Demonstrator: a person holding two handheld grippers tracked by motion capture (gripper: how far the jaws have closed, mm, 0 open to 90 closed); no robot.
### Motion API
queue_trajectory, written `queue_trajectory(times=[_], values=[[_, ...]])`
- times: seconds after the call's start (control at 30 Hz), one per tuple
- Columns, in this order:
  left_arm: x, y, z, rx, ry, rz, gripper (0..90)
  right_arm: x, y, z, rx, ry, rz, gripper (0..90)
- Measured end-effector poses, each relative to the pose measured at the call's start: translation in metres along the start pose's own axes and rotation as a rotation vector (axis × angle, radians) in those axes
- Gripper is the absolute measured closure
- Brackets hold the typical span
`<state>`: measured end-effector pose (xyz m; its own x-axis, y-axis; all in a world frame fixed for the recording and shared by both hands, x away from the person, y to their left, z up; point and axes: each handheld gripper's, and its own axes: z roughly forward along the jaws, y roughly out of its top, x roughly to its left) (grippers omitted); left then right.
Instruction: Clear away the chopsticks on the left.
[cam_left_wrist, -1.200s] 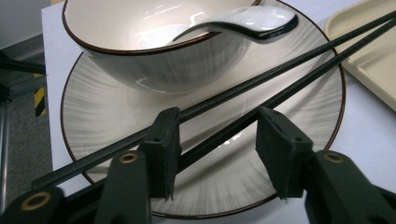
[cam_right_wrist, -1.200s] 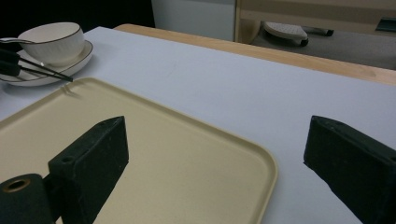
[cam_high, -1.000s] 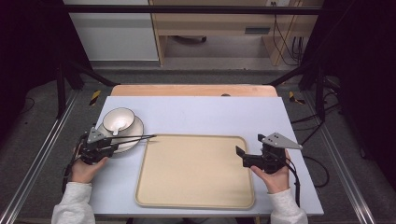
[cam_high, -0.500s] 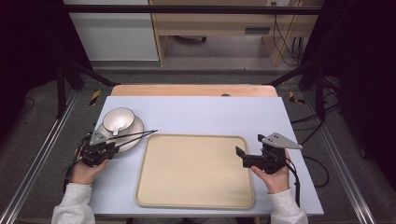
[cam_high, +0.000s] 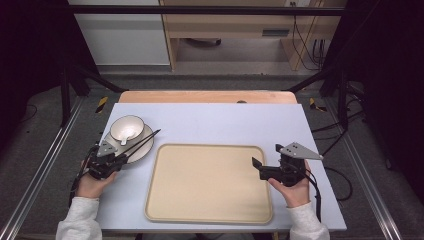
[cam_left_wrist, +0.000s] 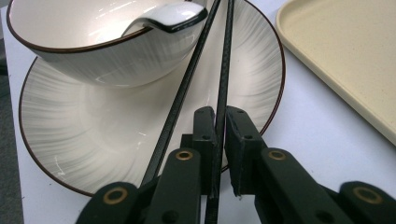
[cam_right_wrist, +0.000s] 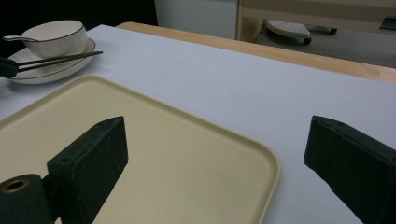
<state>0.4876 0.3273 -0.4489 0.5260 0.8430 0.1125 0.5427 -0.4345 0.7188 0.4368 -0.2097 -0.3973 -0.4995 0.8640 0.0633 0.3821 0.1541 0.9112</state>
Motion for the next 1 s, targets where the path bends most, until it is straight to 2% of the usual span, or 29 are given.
queue_trajectory(times=[0.2, 0.5, 0.63, 0.8, 1.0], values=[[-0.001, 0.007, 0.003, -0.027, -0.020, -0.029, 76.5, 0.000, 0.001, 0.000, -0.003, 0.003, 0.001, 5.8], [-0.001, 0.011, 0.017, -0.002, -0.009, -0.071, 80.9, 0.001, 0.002, -0.001, -0.007, 0.001, -0.001, 4.8], [-0.002, 0.012, 0.019, -0.011, -0.017, -0.090, 81.4, 0.001, 0.002, -0.001, -0.007, 0.000, -0.002, 4.7], [-0.004, 0.012, 0.019, -0.011, -0.027, -0.082, 85.0, 0.001, 0.002, -0.001, -0.005, -0.002, -0.005, 4.6], [-0.007, 0.013, 0.018, -0.005, -0.023, -0.069, 85.2, 0.001, 0.002, -0.002, -0.005, -0.001, -0.002, 4.4]])
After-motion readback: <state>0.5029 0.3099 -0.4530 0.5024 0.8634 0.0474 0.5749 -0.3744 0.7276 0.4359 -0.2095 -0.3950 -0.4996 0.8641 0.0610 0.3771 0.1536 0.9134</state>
